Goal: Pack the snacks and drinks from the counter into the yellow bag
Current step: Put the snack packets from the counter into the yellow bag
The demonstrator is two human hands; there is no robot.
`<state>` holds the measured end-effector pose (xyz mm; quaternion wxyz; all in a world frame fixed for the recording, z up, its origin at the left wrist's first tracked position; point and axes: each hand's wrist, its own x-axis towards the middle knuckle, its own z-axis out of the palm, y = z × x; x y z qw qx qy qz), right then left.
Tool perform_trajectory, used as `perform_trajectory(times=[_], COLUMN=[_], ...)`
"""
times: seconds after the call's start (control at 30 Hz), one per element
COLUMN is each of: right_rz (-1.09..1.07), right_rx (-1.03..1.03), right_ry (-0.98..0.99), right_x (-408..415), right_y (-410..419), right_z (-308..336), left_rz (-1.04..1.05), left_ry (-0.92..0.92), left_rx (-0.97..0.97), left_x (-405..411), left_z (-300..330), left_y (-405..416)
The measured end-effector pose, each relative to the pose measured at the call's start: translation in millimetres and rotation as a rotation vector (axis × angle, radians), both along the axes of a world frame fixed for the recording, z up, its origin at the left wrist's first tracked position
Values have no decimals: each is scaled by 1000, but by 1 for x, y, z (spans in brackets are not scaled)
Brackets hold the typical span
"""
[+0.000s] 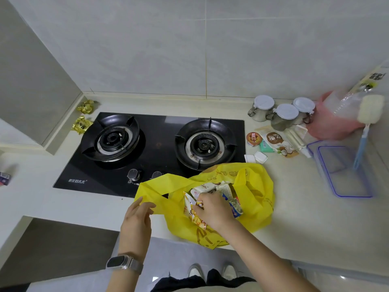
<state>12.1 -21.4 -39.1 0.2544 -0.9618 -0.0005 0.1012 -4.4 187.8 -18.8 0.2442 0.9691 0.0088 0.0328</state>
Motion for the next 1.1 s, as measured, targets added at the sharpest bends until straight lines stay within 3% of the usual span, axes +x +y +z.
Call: perform_trajectory(times=[0.23, 0.43, 0.67, 0.87, 1.1], right_rz=[30, 131, 57, -216, -571], right_rx=[-61, -223, -24, 182, 176], right_ry=[39, 17, -80, -226, -312], right_x=[-2, -1, -8, -5, 5], right_y=[4, 13, -2, -55, -150], right_z=[-6, -7, -5, 12, 13], left_rz=[-18, -121, -139, -41, -85], left_ry=[-172, -152, -104, -19, -28], left_rx=[-17, -34, -70, -172, -183], left_x=[6, 7, 12, 20, 31], left_z=[11, 8, 2, 2, 4], left_y=[5, -9, -18, -32, -50])
